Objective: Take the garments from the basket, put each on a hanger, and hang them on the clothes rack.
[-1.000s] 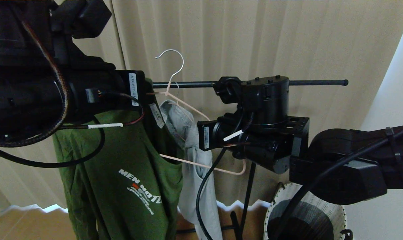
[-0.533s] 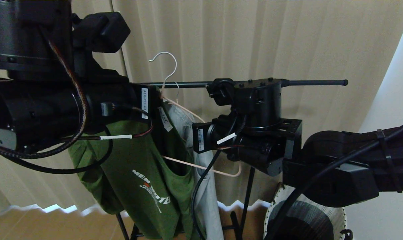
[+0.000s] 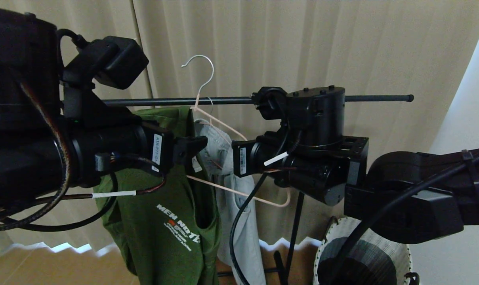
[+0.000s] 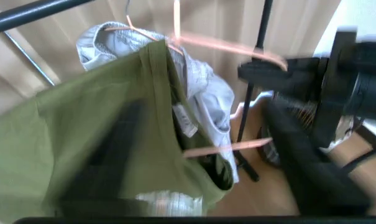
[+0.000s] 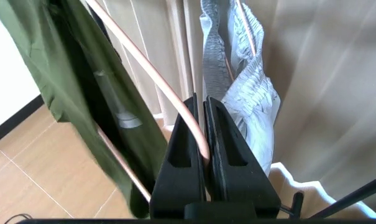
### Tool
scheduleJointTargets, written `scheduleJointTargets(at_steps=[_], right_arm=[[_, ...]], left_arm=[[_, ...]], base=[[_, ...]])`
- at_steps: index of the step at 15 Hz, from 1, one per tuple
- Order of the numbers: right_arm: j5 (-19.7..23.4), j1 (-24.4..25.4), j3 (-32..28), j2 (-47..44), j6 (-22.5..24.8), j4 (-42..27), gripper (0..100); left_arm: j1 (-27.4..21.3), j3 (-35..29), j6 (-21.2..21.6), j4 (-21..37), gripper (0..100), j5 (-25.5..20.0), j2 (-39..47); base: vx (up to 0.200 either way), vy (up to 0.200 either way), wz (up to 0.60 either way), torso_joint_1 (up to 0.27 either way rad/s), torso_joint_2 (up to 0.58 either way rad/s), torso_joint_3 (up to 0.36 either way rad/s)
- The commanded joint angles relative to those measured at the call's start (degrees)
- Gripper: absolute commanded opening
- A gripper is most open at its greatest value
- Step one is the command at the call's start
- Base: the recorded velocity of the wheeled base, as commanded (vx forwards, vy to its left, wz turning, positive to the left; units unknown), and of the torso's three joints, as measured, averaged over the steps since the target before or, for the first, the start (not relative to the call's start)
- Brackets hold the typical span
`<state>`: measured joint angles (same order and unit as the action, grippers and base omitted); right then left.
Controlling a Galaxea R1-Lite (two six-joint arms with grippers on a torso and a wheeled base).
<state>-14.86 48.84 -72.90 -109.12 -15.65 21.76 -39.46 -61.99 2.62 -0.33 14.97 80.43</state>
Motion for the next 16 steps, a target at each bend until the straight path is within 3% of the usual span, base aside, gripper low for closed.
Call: scheduleJointTargets(at_steps=[1,4,6,7,9,12,14,16], right_arm=[[0.01,-0.23,0.92,1.98,-0.08,-0.05,0],[0.01,-1.37,6.89,6.81,-0.08,0.04,0],[0.27,-1.9,11.55,11.03,0.71,0.12,0],[0.53,-2.17,12.87,12.09,1.15,0.12,0],[2.64,-3.75,17.97,14.72,3.96,3.9,0],[6.16,-5.86,24.38,15.34,10.47,12.87,0],[7.13,-5.94,26.58,15.16,13.02,17.18,0],[7.48,-5.94,27.02,15.16,13.98,17.79,0]], left_arm=[[0.09,1.96,0.63,0.07,100,-0.03,-2.56],[1.23,6.0,3.53,0.07,100,-1.61,-8.28],[4.48,9.08,12.41,-0.55,100,-2.75,-12.76],[5.36,10.05,14.25,-1.34,100,-4.16,-13.64],[10.02,14.18,20.05,-6.09,100,-12.25,-15.66],[13.88,15.93,26.65,-7.05,100,-21.03,-15.75],[14.32,15.58,30.25,-7.05,100,-24.99,-15.39],[14.06,14.53,34.12,-7.14,100,-25.25,-13.9]], base=[[0.0,0.0,0.0,0.0,0.0,0.0],[0.0,0.0,0.0,0.0,0.0,0.0],[0.0,0.0,0.0,0.0,0.0,0.0],[0.0,0.0,0.0,0.0,0.0,0.0],[0.0,0.0,0.0,0.0,0.0,0.0],[0.0,0.0,0.0,0.0,0.0,0.0],[0.0,0.0,0.0,0.0,0.0,0.0],[0.0,0.0,0.0,0.0,0.0,0.0]])
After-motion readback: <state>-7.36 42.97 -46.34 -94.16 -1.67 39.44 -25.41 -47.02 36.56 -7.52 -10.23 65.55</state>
